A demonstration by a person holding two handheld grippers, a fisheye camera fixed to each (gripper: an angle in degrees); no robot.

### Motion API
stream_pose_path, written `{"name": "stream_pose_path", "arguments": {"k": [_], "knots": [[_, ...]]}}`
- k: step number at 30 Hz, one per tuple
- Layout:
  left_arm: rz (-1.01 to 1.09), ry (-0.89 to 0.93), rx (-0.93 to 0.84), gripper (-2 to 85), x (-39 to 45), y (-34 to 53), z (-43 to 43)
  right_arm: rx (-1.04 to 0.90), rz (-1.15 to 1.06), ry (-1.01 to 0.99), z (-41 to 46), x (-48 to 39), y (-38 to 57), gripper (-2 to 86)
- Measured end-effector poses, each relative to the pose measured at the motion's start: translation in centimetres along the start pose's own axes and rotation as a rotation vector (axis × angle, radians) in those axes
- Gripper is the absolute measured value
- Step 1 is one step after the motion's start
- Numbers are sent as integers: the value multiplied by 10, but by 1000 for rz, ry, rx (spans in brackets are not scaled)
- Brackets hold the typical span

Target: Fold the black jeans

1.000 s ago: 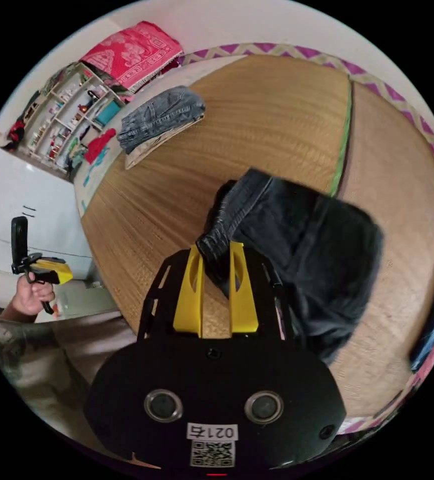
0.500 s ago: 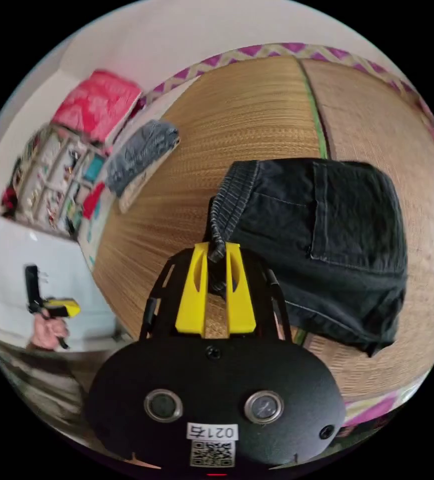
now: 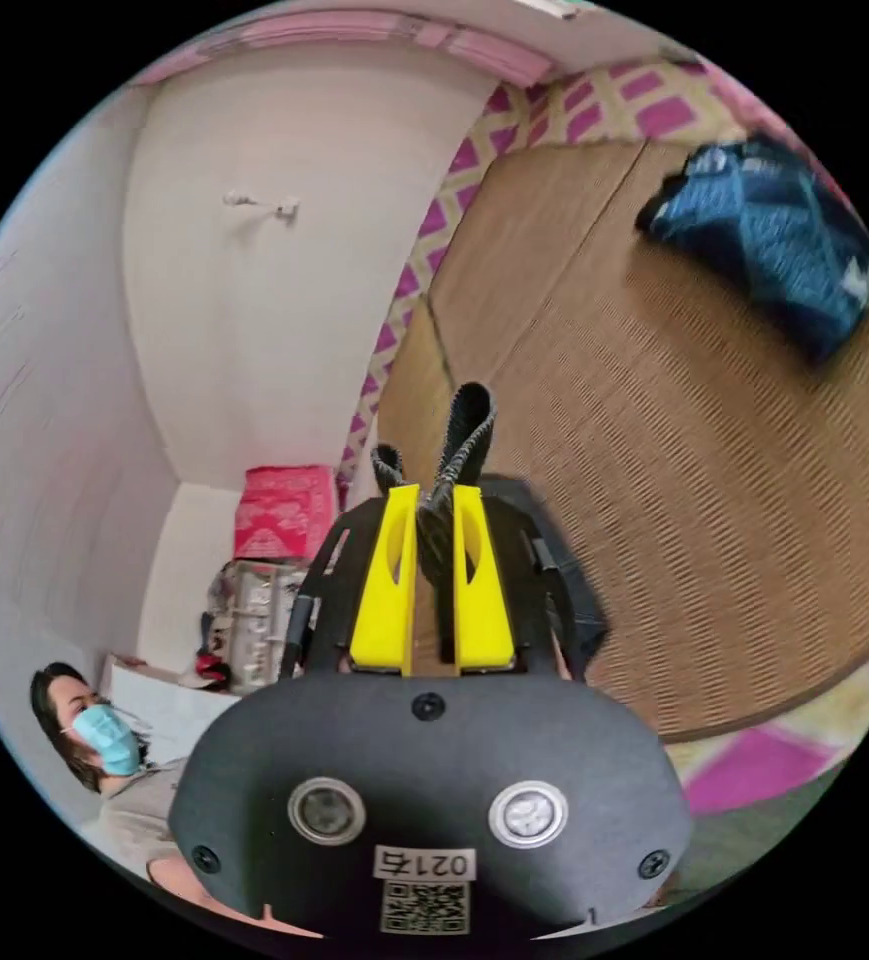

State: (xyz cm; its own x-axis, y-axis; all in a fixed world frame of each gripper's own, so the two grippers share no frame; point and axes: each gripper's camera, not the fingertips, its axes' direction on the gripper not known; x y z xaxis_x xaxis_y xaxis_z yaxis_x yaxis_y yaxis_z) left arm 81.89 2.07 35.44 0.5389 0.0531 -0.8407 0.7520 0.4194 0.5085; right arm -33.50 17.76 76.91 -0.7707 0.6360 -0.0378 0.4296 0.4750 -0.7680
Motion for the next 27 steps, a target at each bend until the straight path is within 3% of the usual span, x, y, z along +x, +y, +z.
{"name": "stream_pose_path", "arguments": {"k": [3, 7, 9, 12, 14, 16, 20, 27], "knots": [[27, -21, -11, -8, 37, -14, 35, 35, -14, 321, -48, 27, -31, 78], [177, -272, 12, 4, 119, -31, 89, 142, -214, 674, -62, 19, -32, 52], [234, -351, 5, 48, 152, -42, 118, 110, -327, 790, -44, 12, -24, 26], [295, -384, -10, 77, 193, -65, 167, 59, -469, 1153, 10, 6, 2, -3], [320, -368, -31, 75, 211, -80, 195, -72, -728, 1451, 69, 4, 41, -8], [334, -360, -25, 46, 229, -98, 226, -99, -870, 1419, 91, 0, 73, -9], [309, -354, 15, -4, 248, -119, 263, -142, -829, 1041, 96, -10, 101, -10], [331, -558, -37, -7, 284, -153, 349, -145, -780, 865, 99, 2, 124, -7]]}}
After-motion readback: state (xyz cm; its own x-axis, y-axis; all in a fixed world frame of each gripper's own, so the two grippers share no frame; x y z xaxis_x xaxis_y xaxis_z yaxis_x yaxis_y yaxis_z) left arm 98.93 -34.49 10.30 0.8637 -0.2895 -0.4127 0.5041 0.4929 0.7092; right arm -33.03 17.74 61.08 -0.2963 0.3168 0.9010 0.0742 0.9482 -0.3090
